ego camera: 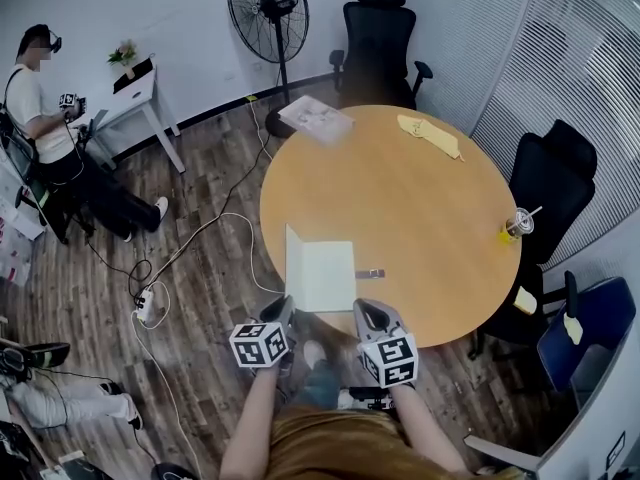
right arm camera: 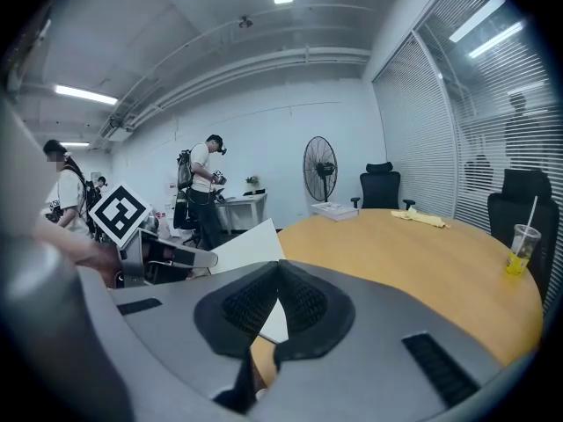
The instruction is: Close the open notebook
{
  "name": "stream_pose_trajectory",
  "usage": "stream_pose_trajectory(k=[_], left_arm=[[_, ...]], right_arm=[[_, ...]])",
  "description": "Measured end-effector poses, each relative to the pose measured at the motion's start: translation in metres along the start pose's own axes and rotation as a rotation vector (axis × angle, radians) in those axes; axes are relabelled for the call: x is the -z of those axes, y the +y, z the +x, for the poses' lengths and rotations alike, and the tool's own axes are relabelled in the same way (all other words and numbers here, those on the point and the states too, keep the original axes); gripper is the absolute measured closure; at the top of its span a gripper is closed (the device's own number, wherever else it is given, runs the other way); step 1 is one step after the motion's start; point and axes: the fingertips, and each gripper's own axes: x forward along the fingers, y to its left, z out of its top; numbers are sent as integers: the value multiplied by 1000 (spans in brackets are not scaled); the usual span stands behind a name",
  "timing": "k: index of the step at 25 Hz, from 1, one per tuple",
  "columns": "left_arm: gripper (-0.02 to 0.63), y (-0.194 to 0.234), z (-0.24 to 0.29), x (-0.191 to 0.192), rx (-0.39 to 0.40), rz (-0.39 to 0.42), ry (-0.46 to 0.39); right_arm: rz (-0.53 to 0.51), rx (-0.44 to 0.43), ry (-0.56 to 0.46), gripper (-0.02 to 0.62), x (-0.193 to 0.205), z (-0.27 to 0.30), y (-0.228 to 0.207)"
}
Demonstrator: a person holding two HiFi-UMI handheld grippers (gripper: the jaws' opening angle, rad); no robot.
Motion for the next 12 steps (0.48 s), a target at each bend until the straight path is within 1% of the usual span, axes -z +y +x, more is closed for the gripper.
stream_pose_trajectory(k=[4,9,12], left_arm=[[558,-8,3,1,16,25,4],[545,-23,8,0,58,62,13],[535,-32,12,4,88,69,20]], right_arm=[[4,2,6,583,4,-1,-1],[9,2,13,583,5,0,-3],[14,6,19,583,8,1,-4]])
